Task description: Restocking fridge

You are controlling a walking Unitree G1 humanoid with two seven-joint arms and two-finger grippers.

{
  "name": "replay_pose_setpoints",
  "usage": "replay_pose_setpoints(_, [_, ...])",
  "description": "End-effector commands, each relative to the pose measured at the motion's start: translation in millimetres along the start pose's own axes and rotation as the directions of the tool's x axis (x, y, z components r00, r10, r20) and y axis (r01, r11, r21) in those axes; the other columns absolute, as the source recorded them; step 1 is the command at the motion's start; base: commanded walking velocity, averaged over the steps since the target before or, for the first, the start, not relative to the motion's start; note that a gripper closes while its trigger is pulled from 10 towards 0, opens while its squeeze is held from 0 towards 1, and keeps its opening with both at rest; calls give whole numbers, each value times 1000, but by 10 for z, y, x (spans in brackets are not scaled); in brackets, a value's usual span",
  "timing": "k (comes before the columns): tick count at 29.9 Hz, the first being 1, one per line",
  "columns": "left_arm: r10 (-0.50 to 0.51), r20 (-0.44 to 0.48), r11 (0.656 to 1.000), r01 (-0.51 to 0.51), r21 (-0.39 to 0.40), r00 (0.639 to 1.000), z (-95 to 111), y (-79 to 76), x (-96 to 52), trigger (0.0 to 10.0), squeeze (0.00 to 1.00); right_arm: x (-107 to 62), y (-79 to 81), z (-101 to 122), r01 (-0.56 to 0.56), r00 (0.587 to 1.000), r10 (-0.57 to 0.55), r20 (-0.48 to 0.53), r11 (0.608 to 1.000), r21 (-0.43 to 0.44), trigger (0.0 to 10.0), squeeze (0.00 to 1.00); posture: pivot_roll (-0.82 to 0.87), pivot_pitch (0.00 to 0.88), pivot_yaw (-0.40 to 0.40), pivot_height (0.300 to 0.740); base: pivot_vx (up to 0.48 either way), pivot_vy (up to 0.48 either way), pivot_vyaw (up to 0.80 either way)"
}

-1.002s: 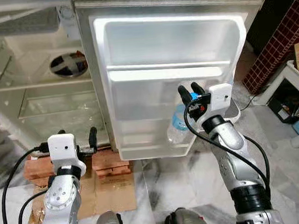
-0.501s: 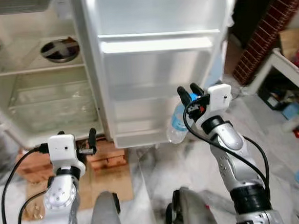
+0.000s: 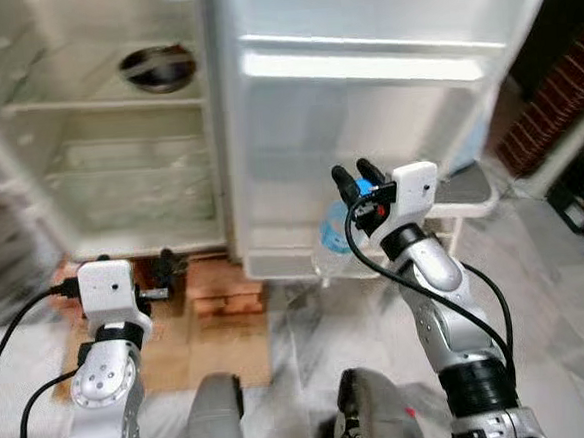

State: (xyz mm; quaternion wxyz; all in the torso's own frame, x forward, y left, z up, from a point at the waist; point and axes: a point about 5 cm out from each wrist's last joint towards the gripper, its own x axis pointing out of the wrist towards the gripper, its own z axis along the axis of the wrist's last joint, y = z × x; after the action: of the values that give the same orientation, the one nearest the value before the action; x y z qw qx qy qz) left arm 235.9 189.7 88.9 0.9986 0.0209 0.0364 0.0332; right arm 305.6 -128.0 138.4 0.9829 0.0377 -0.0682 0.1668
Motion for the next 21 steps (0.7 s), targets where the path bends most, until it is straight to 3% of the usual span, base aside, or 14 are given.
replay_pose_setpoints(1, [-10, 1, 1000, 10, 10, 1000, 0, -8, -10, 10000, 0, 9, -37, 66, 16, 999, -16, 32, 1000, -3, 10000, 0, 38, 109, -64, 655, 405, 0, 0])
replay_pose_setpoints(7, [-14, 2, 1000, 14, 11, 1000, 5, -22, 6, 10000, 0, 17, -38, 67, 16, 999, -16, 32, 1000, -4, 10000, 0, 37, 109, -64, 655, 335, 0, 0])
replay_pose_setpoints(21, [1, 8, 1000, -1, 7, 1000, 21, 8, -4, 10000, 0, 82, -1, 83, -11, 999, 11, 40, 1000, 5, 10000, 0, 59, 127, -69, 655, 0, 0, 0])
